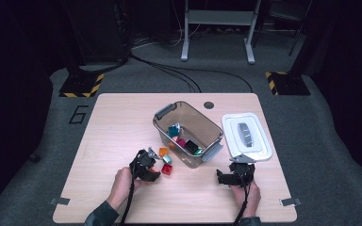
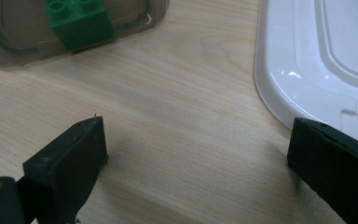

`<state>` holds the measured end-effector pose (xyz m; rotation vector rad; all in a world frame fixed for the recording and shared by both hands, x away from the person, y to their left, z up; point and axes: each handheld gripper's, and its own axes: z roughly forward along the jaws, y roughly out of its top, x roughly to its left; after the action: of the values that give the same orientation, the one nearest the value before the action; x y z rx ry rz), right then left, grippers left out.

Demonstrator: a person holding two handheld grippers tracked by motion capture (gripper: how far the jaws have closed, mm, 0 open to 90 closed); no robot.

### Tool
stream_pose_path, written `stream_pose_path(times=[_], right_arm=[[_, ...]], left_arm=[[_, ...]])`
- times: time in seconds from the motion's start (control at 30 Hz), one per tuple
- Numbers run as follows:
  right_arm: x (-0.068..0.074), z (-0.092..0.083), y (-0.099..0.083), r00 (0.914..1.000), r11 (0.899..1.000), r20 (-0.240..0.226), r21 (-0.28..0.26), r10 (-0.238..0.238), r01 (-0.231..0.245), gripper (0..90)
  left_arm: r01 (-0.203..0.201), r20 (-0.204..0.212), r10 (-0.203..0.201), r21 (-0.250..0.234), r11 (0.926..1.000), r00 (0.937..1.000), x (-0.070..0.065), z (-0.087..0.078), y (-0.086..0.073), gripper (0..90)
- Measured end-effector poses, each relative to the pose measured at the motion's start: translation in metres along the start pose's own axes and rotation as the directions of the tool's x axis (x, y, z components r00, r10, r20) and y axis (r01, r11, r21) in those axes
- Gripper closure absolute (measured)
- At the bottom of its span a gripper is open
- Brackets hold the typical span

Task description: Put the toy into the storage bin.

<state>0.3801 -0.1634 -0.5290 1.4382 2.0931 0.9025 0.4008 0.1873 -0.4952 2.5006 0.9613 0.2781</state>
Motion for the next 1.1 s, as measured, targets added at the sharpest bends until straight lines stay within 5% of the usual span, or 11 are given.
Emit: stream_pose_path(times=[0.33,1.1], right_arm=[[0.0,0.0,0.0,1.0,1.0,-0.001,-0.001,0.0,0.0,3.9],[0.0,0.0,0.0,1.0,1.0,0.0,-0.001,0.0,0.0,3.9]], left_arm=[[-0.015,-0.014,0.015,-0.007,0.9999,0.9998,0.005,-0.005,0.0,58.6],[0.02,-0.017,-0.021,-0.066,0.9976,0.9996,0.028,-0.029,0.003,58.5]])
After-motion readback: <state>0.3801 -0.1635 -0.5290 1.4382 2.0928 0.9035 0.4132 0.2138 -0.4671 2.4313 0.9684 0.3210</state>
